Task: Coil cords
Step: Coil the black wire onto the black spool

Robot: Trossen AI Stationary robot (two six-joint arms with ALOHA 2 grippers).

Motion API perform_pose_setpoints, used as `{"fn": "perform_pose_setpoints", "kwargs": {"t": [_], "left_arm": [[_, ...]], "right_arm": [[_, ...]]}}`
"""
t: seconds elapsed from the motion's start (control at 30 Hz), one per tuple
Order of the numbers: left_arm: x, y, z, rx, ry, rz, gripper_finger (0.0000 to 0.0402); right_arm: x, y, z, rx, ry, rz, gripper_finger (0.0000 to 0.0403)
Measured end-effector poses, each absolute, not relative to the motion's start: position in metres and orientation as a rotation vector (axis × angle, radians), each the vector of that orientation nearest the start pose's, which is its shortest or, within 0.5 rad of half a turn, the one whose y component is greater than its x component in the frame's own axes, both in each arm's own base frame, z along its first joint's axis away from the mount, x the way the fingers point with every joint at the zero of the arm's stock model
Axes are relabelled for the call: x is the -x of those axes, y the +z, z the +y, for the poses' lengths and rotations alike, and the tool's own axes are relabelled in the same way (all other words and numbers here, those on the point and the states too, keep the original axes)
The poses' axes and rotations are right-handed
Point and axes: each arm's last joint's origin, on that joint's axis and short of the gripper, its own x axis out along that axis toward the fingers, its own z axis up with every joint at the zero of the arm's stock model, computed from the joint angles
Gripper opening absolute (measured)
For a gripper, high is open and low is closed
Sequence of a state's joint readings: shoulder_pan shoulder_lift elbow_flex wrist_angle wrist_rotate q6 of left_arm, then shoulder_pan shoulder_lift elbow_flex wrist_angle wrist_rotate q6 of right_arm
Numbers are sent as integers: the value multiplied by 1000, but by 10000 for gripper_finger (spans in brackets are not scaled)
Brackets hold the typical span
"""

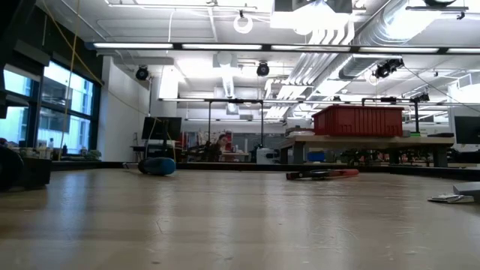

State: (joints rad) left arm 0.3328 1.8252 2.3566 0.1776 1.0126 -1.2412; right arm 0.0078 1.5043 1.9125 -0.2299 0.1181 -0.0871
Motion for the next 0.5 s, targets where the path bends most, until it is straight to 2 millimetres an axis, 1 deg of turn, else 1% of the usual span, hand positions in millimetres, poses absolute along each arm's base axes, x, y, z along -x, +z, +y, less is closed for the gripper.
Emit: {"fn": "perform_pose_setpoints", "kwargs": {"t": [0.17,0.3,0.5], "left_arm": [[-309,593,96,687,-841,-89,0],[-309,589,105,692,-794,-62,0],[-309,582,114,692,-749,-16,0]], "right_arm": [[-293,539,3,43,-78,-176,94],[-284,544,10,36,-36,-196,94],[-280,546,17,-8,8,-199,94]]}}
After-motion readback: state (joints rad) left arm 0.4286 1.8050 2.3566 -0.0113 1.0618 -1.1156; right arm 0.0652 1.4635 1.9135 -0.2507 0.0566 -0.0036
